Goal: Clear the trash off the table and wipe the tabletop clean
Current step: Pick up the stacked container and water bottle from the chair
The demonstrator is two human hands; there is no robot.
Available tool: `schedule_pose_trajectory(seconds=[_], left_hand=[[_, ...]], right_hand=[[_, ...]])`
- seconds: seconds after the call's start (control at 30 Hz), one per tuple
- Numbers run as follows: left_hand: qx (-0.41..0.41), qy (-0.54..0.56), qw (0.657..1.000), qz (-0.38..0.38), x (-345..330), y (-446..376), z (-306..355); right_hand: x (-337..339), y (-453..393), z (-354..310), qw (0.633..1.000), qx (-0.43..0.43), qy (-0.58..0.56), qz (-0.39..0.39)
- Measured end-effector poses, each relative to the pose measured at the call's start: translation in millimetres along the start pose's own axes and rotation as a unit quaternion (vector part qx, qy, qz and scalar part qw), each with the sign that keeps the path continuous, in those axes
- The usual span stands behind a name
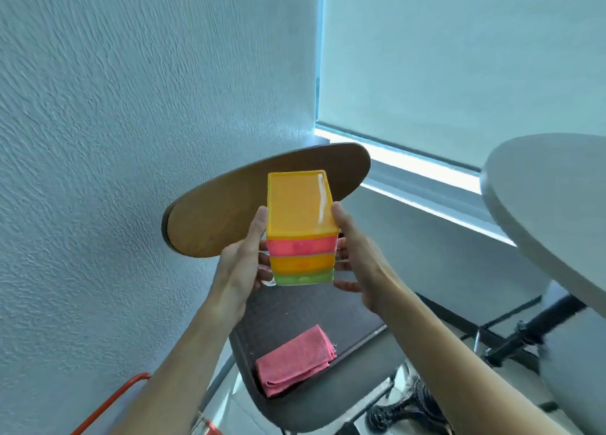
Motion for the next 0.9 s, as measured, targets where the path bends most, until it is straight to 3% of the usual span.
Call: schedule_pose_trajectory(seconds=[0.37, 0.6, 0.9], left_hand=[[-0.091, -0.009, 0.990, -0.105, -96.3, -10.6, 102.1], [-0.100, -0.024, 0.977, -0.188, -191.0, -24.1, 149.5], [-0.076, -0.042, 0.960, -0.267, -330.1, -28.8, 174.1]], right_hand=[[108.4, 42.0, -70.1, 0.992, 0.057, -0.017, 0.111], [199.1, 62.6, -101.6, 0.979, 0.085, -0.034, 0.184], [324.3, 76.1, -97.9, 0.962, 0.058, -0.071, 0.259]])
Point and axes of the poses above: each hand's wrist, its own y-axis away from the middle knuckle, its own x-axis out of the back of the hand, z = x × y, the point moved 9 cm from there along -y, towards the middle knuckle, and after that the axes turned 3 degrees about -z, right-handed, at the moved point
